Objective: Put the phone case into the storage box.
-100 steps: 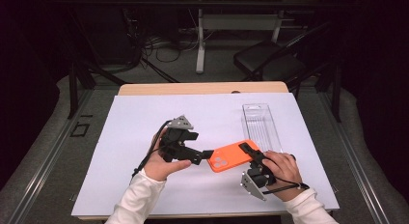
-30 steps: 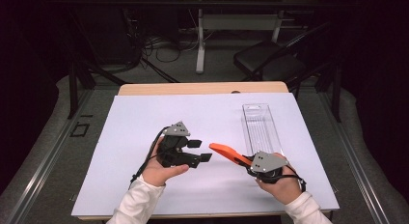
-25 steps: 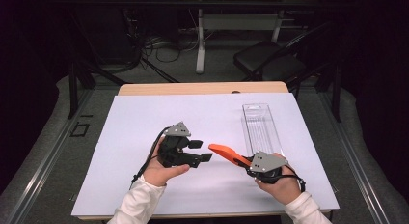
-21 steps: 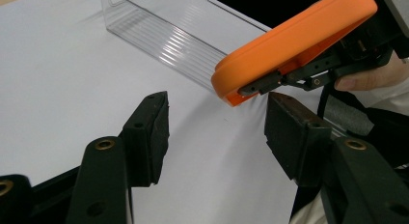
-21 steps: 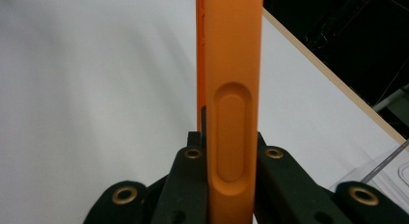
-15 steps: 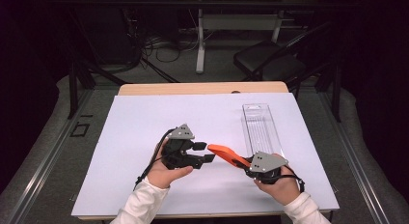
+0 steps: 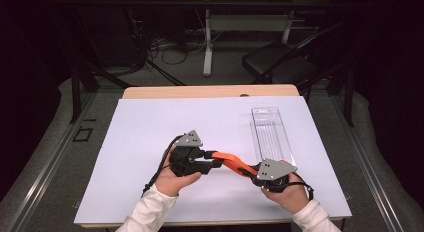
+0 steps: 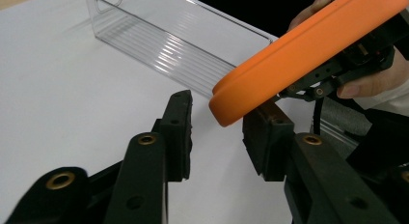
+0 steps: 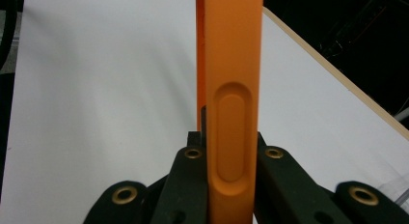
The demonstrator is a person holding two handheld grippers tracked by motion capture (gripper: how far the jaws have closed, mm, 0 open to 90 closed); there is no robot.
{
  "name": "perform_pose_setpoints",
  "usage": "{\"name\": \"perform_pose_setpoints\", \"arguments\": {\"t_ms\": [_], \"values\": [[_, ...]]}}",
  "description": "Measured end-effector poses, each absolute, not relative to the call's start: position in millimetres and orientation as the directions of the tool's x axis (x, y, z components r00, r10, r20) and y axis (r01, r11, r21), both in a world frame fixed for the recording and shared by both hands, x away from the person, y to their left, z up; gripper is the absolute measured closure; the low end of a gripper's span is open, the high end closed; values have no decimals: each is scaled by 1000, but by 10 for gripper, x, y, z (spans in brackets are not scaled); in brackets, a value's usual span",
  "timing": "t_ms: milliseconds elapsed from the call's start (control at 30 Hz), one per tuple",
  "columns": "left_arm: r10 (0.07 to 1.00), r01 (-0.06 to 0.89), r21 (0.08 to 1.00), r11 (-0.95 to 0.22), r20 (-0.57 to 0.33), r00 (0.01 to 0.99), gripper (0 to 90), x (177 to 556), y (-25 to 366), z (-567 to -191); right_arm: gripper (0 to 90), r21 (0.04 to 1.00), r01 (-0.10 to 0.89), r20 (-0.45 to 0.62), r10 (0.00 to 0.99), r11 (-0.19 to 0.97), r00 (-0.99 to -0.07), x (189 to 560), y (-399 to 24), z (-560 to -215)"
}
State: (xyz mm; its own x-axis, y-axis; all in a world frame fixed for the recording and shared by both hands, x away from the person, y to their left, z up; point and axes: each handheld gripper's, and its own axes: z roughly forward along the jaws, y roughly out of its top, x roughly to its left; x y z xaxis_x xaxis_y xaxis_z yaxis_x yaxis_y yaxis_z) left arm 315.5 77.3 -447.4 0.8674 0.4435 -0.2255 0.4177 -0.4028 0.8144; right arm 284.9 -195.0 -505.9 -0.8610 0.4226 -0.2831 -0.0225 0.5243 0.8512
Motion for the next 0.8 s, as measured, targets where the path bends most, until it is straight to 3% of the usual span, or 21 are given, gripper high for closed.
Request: {"name": "perform_pose_setpoints", "arguments": {"t_ms": [233, 800], "values": [[436, 425, 814, -395, -241, 867, 723, 3151, 776, -4475, 873, 854, -21, -275, 417, 519, -866, 2847, -1942, -5070], [439, 489, 802, -343, -323, 838, 798, 3138, 794, -4478, 873, 864, -31, -266, 403, 503, -875, 2847, -1944, -5071]]}}
